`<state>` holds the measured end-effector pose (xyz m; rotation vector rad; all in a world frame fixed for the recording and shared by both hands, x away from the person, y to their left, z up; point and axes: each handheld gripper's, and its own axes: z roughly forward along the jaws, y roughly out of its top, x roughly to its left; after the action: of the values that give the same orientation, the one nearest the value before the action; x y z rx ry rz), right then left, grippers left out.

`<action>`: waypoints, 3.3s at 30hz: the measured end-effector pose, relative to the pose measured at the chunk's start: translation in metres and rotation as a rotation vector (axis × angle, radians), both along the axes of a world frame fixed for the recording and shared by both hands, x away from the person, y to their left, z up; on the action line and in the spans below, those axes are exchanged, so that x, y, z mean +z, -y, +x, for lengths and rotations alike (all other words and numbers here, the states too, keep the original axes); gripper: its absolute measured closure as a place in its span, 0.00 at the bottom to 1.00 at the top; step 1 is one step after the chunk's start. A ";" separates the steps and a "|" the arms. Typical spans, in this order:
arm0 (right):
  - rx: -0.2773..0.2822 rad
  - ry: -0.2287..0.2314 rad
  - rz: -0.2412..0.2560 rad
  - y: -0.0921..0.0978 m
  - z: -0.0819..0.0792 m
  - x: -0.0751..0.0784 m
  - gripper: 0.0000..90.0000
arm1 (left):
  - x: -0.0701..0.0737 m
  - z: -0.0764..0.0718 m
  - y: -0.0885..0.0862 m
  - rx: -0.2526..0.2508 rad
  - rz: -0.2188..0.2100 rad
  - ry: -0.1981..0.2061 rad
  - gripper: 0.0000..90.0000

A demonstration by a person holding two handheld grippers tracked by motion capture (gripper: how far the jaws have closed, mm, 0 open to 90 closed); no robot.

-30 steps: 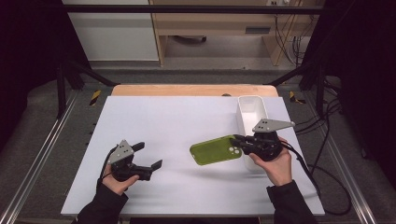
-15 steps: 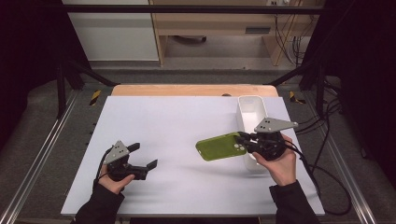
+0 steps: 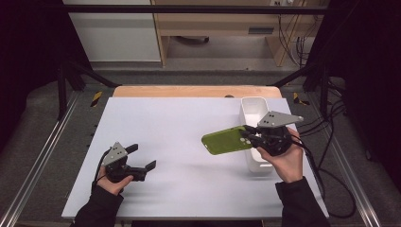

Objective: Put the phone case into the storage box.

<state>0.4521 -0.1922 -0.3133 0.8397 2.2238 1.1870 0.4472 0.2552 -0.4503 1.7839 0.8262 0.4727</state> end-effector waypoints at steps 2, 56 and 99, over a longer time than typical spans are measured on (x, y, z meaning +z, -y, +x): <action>-0.004 0.009 -0.016 0.000 0.001 0.004 0.89 | 0.000 0.000 -0.001 0.006 -0.002 0.001 0.01; -0.088 0.095 -0.282 0.004 0.034 0.073 0.88 | -0.004 0.003 -0.011 0.033 0.007 0.007 0.01; -0.199 0.135 -0.517 0.022 0.055 0.079 0.88 | -0.005 0.003 -0.010 0.024 0.018 0.007 0.01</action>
<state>0.5075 -0.2139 -0.2338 0.7164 2.1305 0.5192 0.4505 0.2649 -0.4556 1.7900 0.8412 0.5032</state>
